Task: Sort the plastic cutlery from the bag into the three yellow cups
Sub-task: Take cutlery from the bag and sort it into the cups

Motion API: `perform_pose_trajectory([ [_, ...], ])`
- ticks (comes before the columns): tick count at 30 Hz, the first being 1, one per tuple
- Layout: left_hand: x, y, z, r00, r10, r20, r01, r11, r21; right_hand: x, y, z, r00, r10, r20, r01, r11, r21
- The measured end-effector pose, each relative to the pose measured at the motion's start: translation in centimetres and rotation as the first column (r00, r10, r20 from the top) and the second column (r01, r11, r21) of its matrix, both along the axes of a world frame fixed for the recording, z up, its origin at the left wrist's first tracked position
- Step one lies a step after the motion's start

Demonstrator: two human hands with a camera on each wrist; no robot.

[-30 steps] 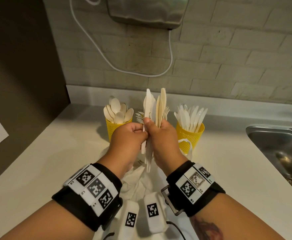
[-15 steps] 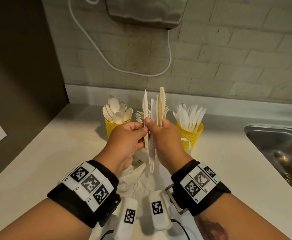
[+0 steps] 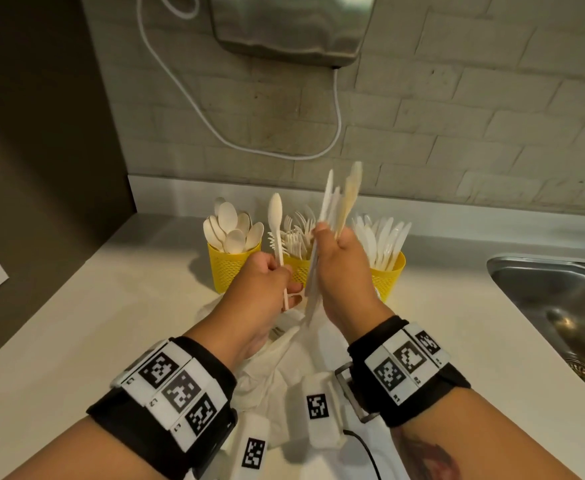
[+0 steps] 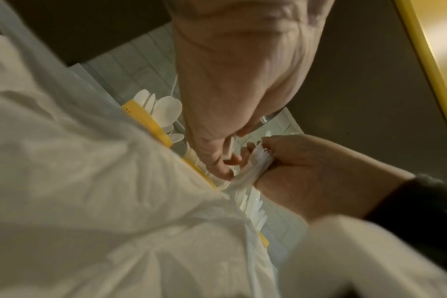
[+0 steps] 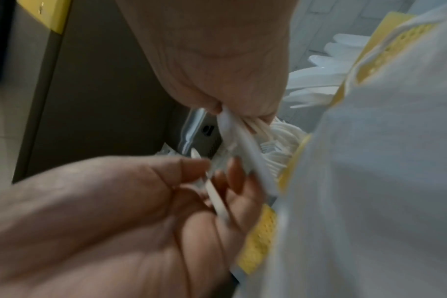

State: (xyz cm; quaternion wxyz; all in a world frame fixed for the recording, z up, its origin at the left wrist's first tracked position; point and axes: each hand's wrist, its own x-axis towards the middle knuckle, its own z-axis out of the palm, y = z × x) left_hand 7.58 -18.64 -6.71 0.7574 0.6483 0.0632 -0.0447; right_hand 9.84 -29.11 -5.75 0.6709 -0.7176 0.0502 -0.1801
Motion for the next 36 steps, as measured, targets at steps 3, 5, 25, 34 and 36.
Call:
perform_pose_trajectory([
  [3, 0.0, -0.1, 0.0, 0.993, 0.049, -0.109, -0.060, 0.993, -0.100, 0.5, -0.3, 2.0, 0.990, 0.002, 0.138, -0.033, 0.974, 0.222],
  [5, 0.0, 0.1, 0.2, 0.984, 0.028, -0.175, -0.057, 0.985, -0.163, 0.6, -0.4, 3.0, 0.966, -0.028, 0.256, -0.058, 0.945, 0.322],
  [25, 0.2, 0.7, 1.3, 0.984, -0.049, -0.173, 0.023, 0.988, -0.152, 1.6, -8.1, 2.0, 0.911, -0.307, 0.276, 0.241, 0.938, 0.248],
  [34, 0.4, 0.7, 0.9, 0.993, -0.044, -0.113, 0.030, 0.991, -0.127, 4.7, -11.0, -3.3, 0.955, -0.279, 0.103, 0.298, 0.886, -0.355],
  [36, 0.6, 0.9, 0.8, 0.993, -0.034, -0.114, 0.020, 0.992, -0.126, 4.8, -10.7, -3.2, 0.961, -0.264, 0.083, 0.272, 0.849, -0.453],
])
